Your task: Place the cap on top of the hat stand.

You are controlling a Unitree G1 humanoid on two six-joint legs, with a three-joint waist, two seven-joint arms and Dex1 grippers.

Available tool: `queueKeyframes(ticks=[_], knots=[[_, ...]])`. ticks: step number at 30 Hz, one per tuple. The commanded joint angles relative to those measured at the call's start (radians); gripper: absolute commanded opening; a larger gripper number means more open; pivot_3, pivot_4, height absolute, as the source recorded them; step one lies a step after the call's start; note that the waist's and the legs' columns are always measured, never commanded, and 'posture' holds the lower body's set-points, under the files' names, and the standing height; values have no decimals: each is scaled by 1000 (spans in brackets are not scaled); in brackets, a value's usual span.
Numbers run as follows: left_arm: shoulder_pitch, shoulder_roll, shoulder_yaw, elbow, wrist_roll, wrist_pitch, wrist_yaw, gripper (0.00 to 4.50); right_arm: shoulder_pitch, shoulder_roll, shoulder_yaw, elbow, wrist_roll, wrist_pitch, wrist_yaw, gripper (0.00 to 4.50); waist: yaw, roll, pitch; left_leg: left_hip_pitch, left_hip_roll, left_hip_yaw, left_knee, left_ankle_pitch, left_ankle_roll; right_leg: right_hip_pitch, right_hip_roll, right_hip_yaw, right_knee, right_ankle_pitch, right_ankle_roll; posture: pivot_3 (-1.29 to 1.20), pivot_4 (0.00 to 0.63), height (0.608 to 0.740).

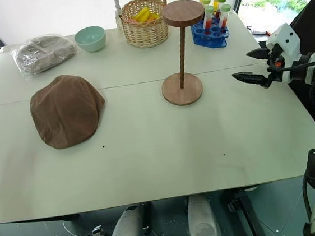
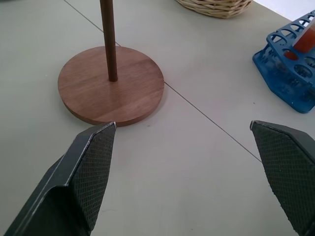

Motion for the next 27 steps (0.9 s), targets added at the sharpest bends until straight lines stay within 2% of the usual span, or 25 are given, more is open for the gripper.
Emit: queueKeyframes(ticks=[1,10,15,23,27], knots=[[2,19,20,-15,-4,3,-15,4446,-34,-19,-31,-43,17,-2,4,4500,0,0,0,0,0,0,0,0,0,0,0,0,0,0,0,0,150,740],[-39,25,10,-33,-23,65,-8,4446,-19,-27,-32,-91,37,56,49,4500,0,0,0,0,0,1,0,0,0,-1,0,2,0,1,1,0,150,740],[-81,31,-32,-112,-58,105,-13,4446,0,-31,-29,-162,38,70,62,4500,1,0,0,0,0,2,0,0,0,-1,0,2,0,1,1,0,150,740],[-87,37,-176,-425,-169,204,-73,4446,103,-57,-48,-539,206,306,153,4500,8,0,0,0,0,2,0,0,0,-1,1,4,0,2,2,0,150,740],[-33,17,-287,-493,-65,78,-69,4446,205,-70,-90,-791,326,459,123,4500,13,0,0,0,1,3,0,0,0,-2,2,5,0,2,2,0,150,740]])
